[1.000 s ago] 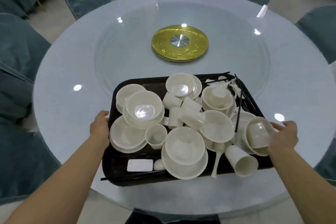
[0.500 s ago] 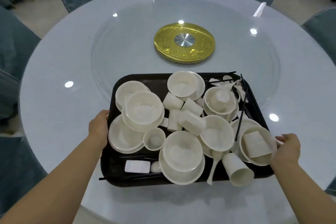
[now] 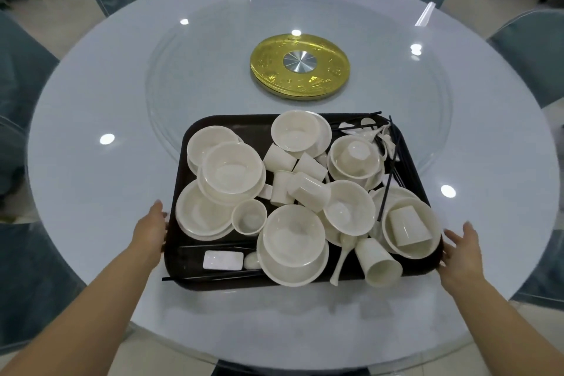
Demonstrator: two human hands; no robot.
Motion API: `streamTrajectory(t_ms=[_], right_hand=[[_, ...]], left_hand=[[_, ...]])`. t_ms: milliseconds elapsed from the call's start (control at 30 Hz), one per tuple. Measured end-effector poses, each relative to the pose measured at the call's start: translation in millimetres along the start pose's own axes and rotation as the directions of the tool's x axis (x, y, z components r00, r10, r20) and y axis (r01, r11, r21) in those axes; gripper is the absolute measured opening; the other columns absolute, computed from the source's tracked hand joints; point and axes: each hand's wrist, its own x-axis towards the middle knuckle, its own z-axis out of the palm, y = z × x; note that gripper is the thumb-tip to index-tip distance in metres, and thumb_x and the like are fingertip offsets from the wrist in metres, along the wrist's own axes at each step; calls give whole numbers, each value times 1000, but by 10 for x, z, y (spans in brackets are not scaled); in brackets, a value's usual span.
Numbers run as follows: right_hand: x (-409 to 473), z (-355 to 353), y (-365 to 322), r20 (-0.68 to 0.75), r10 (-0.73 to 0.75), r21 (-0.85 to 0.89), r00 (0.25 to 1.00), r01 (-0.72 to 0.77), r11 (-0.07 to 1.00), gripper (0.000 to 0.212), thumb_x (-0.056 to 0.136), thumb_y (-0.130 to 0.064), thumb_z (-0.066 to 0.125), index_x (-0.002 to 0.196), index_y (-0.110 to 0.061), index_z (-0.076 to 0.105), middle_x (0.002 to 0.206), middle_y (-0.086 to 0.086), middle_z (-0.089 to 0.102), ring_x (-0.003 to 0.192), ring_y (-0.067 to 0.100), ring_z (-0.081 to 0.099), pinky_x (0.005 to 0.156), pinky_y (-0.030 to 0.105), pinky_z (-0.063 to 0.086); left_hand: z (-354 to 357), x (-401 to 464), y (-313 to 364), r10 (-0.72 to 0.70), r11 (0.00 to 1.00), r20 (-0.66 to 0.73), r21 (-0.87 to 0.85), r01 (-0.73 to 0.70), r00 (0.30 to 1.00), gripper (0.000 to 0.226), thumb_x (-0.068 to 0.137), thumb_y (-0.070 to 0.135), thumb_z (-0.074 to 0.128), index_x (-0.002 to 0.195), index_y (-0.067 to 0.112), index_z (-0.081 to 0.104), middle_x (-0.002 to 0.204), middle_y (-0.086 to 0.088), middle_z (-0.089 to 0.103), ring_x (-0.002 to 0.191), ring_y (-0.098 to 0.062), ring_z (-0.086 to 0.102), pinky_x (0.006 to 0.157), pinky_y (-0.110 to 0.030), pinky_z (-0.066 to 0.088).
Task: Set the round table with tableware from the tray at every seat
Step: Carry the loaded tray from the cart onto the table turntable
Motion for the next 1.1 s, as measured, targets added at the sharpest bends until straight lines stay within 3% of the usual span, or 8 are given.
streamTrajectory(t_ms=[133,233,367,467,567,767,867,1100], right_hand=[[-42,-153,265,11,79,27,997,-79,997,65,98,-58,32,140,-9,45,130,15,54,114,31,54,100,45,42],[-121,-227,503,131,142,3,981,-144,990,56,101,-52,35,137,-11,46,111,19,62,98,34,61,90,46,48],[-244,-263,739,243,149,-183,958,-106,977,43,104,-38,38,123,-3,51,96,24,66,88,34,64,74,40,51],[-243,-258,736,259,149,-249,954,-83,965,34,105,-30,41,120,-2,54,92,21,69,86,32,65,71,38,51],[-241,-255,708,278,147,-278,949,-67,958,31,105,-29,41,117,-4,56,90,19,71,88,30,66,71,37,51],[-205,-243,667,302,139,-284,943,-51,957,32,106,-26,37,122,-5,54,97,18,70,91,26,66,76,33,50],[-165,-221,638,314,133,-295,940,-37,955,33,106,-26,36,123,-4,53,97,19,69,91,27,66,78,35,50],[-42,-54,469,335,95,-307,938,14,951,34,106,-26,35,115,-3,57,92,17,71,88,27,67,75,33,51]], left_hand=[[-162,-221,-327,-80,995,24,-62,81,997,63,99,59,29,124,7,55,104,-12,63,88,-30,61,79,-42,48],[-176,-400,-590,-97,982,25,-163,99,995,60,97,62,34,121,11,54,98,-9,63,85,-27,62,81,-42,49],[-57,-669,-949,-102,976,35,-192,107,994,51,98,56,39,115,11,54,92,-15,70,83,-31,67,83,-43,51],[97,-885,-1130,-89,974,55,-203,99,994,50,100,55,35,102,11,58,75,-13,75,75,-29,72,70,-37,54],[255,-1059,-1144,-89,954,89,-280,111,992,50,96,63,33,95,20,57,71,-9,75,77,-28,72,69,-36,53],[373,-1144,-1093,-53,916,68,-394,76,996,55,96,61,38,120,14,52,95,-18,68,93,-30,67,85,-41,51],[424,-1156,-1032,-39,903,45,-426,55,998,66,96,67,27,118,11,54,93,-19,68,92,-31,67,87,-42,50],[615,-1049,-806,-23,887,45,-460,41,999,66,97,64,27,129,12,52,99,-17,66,94,-30,66,92,-41,49]])
